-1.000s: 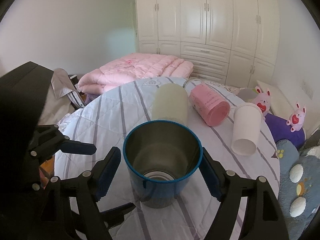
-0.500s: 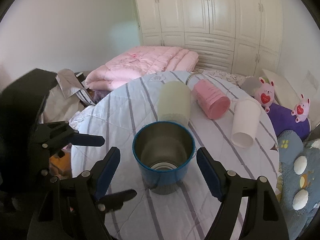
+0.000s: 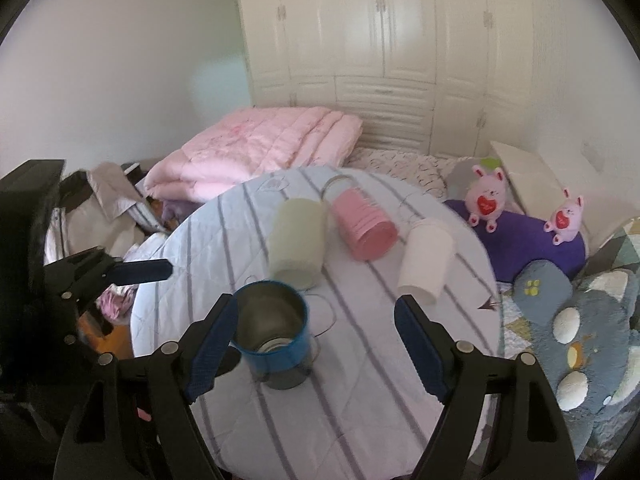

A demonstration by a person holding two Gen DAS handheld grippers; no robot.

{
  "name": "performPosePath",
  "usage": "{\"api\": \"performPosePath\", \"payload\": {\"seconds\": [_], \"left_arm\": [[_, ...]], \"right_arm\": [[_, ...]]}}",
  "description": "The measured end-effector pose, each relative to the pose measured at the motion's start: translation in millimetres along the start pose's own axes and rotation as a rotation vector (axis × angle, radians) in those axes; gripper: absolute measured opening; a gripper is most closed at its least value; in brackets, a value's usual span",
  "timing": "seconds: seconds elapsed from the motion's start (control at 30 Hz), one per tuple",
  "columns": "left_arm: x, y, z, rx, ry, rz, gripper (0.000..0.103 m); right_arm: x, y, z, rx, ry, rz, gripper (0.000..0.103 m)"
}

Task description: Flip cup upright

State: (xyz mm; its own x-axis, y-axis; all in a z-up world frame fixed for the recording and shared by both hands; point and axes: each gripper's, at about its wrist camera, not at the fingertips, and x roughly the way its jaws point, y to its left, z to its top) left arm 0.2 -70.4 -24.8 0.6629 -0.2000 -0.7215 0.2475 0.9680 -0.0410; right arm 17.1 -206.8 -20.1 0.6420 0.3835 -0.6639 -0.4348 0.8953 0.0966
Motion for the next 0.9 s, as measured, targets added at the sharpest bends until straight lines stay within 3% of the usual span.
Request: {"api": "performPosePath", "payload": {"seconds": [0.13,0.3,0.57,0.9], "left_arm": [[-8,-4,4,-0.022,-0.069,0.059,0.103],[-7,-9,5,-0.015,-0.101,0.134,0.103],[-4,-13,4,-0.030,-0.111,0.141,0.103],[-2,-11,-1,-0.071,-0.166,0.204,0.103]], "right_arm": [[-8,-12,1,0.031,-0.051,-0.034,0.081],[-12,-20,1,0.051,-0.090,-0.078,0.081],[-13,-21,-1,0.047,-0.119,-0.100,0.081],[-18,-10,-9,-0.015,-0.244,-0.210,0.081]]}}
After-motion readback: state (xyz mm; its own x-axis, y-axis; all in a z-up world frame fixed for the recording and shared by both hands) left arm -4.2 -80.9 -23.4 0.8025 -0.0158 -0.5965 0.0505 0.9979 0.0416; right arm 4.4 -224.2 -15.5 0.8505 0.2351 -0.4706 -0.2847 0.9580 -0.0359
